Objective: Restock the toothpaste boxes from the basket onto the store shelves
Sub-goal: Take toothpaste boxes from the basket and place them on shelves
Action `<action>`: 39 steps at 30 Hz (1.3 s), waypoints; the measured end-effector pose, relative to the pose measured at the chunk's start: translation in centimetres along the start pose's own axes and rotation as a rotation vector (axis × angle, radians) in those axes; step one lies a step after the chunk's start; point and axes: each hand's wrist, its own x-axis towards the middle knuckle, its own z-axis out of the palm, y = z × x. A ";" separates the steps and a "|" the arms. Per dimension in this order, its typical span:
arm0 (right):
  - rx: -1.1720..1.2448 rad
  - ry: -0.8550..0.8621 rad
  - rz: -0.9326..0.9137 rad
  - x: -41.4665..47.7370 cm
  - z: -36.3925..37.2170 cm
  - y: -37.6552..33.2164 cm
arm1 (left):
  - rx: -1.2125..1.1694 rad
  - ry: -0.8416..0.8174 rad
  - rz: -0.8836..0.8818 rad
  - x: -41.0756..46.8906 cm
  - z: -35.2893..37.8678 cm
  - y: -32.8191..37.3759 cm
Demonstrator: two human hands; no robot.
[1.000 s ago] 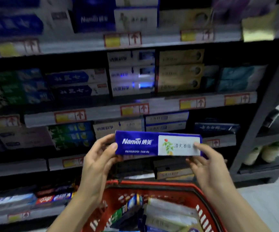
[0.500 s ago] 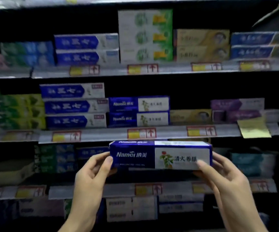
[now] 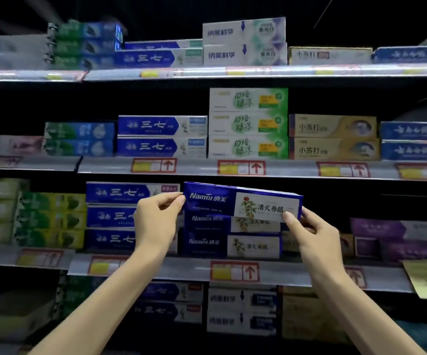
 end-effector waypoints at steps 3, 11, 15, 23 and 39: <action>-0.030 -0.001 -0.006 1.8 1.2 1.2 | 0.024 0.047 -0.024 1.7 0.8 -0.7; -0.043 0.031 0.054 5.1 3.2 2.6 | 0.173 0.160 -0.033 2.8 2.5 -1.5; -0.088 0.047 0.101 6.0 3.3 3.3 | 0.218 0.190 -0.029 2.5 3.1 -1.8; -0.144 0.041 0.096 5.2 2.8 3.2 | 0.248 0.172 -0.004 1.7 2.2 -1.6; -0.055 -0.041 0.204 -10.8 -1.2 -4.4 | -0.378 -0.401 -0.505 -10.0 -3.9 1.7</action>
